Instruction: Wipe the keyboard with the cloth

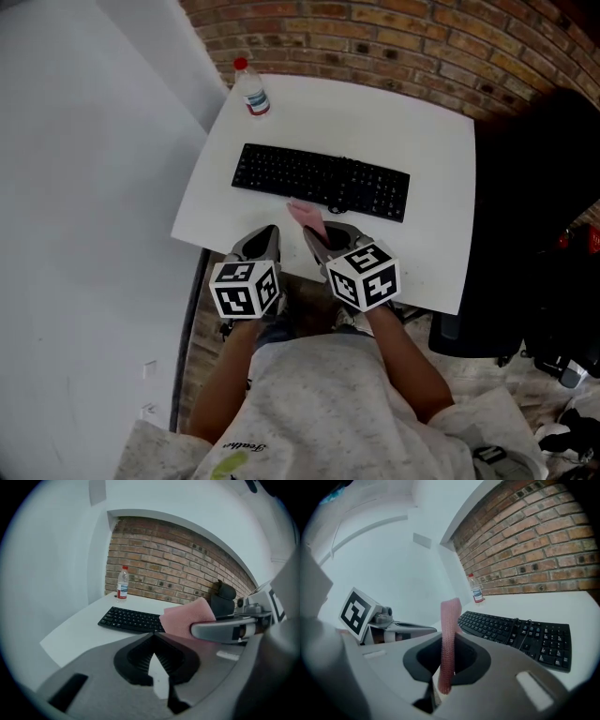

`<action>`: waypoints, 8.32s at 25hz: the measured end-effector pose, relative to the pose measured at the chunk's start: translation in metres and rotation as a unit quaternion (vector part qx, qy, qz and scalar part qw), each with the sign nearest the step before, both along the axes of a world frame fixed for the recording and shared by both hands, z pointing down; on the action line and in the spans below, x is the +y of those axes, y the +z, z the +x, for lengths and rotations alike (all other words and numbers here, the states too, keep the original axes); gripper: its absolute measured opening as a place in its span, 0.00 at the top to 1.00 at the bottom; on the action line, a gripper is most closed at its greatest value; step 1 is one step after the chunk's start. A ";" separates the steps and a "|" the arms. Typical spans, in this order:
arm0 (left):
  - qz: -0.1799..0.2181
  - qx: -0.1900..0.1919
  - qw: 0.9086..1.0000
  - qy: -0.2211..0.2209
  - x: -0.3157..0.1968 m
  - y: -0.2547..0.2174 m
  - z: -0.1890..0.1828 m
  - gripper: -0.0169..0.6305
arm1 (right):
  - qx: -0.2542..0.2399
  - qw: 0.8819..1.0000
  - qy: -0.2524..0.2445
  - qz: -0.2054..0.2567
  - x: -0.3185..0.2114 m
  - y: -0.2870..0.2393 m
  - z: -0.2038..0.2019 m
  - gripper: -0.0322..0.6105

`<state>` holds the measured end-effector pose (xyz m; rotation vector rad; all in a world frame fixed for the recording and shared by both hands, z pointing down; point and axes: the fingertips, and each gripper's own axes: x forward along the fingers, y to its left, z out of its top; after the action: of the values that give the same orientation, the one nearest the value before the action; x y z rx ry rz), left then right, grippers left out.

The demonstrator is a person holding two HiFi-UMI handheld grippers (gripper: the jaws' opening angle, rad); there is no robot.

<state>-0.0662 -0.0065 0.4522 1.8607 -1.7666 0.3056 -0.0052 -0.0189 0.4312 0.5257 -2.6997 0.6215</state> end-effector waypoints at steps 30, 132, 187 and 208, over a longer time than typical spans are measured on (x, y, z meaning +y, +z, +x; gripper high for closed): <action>0.003 0.014 0.992 0.124 -0.095 0.006 -0.215 0.99 | -0.050 0.981 0.153 -0.111 -0.115 0.012 -0.238 0.91; 0.002 -0.020 0.980 0.196 -0.164 0.026 0.001 0.99 | -0.034 0.935 0.286 -0.208 -0.188 0.063 0.015 0.92; -0.011 -0.034 0.974 0.225 -0.177 0.037 0.092 0.99 | -0.066 0.912 0.353 -0.199 -0.197 0.062 0.173 0.92; -0.013 -0.001 0.981 0.196 -0.153 0.040 -0.052 0.99 | -0.069 0.935 0.312 -0.152 -0.170 0.002 0.010 0.92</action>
<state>-0.1181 -0.1593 0.4920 2.1828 -1.3784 0.4739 0.0051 -0.1888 0.4330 1.3061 -2.4586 1.2519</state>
